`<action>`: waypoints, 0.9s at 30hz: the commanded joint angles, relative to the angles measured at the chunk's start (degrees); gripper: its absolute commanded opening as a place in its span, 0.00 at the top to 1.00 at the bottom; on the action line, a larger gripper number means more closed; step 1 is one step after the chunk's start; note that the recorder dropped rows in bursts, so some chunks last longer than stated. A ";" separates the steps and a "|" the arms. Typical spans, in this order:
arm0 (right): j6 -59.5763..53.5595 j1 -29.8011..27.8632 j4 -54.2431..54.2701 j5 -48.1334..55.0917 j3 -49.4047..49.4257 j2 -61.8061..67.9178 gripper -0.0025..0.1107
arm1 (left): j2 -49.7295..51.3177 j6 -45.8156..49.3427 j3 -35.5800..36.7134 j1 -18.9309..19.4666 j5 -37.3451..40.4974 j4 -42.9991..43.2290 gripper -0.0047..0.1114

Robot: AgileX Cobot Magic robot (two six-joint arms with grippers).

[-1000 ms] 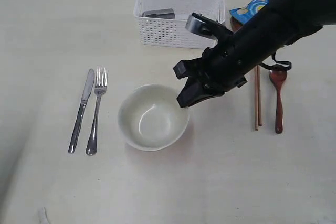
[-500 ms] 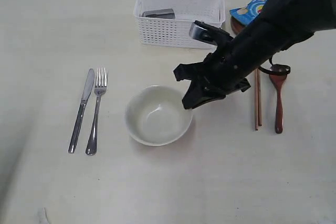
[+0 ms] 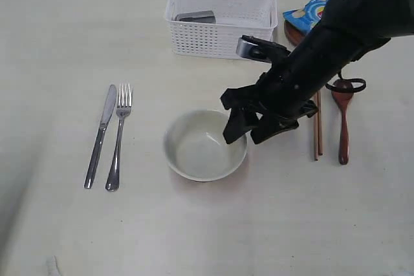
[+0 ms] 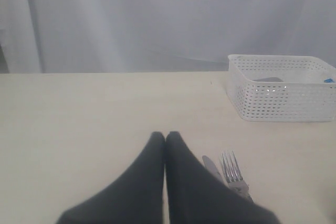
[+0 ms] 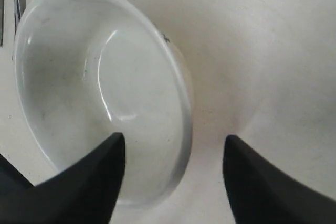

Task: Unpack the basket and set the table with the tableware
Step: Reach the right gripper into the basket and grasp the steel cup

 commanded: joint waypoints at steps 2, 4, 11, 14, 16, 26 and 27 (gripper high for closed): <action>1.15 -1.62 -0.61 1.65 -5.50 -3.05 0.45 | -0.21 0.02 0.16 -0.06 -0.36 0.00 0.96; 2.64 -3.16 -0.71 1.75 -9.16 -4.06 0.45 | -0.21 0.02 0.16 -0.06 -0.36 0.00 0.96; 8.23 -5.77 -3.68 1.89 -29.36 -0.73 0.45 | -0.21 0.02 0.16 -0.06 -0.36 0.00 0.96; 9.81 -5.77 -4.41 4.26 -41.56 5.25 0.45 | -0.21 0.02 0.16 -0.06 -0.36 0.00 0.96; 11.90 -5.93 -4.71 8.75 -53.57 13.97 0.45 | -0.21 0.02 0.16 -0.06 -0.36 0.00 0.96; 16.47 -7.96 -1.70 18.78 -83.12 41.15 0.45 | -0.21 0.02 0.16 -0.06 -0.36 0.00 0.96; 16.21 -7.96 -1.70 18.78 -83.12 42.12 0.45 | -0.21 0.02 0.16 -0.06 -0.36 0.00 0.96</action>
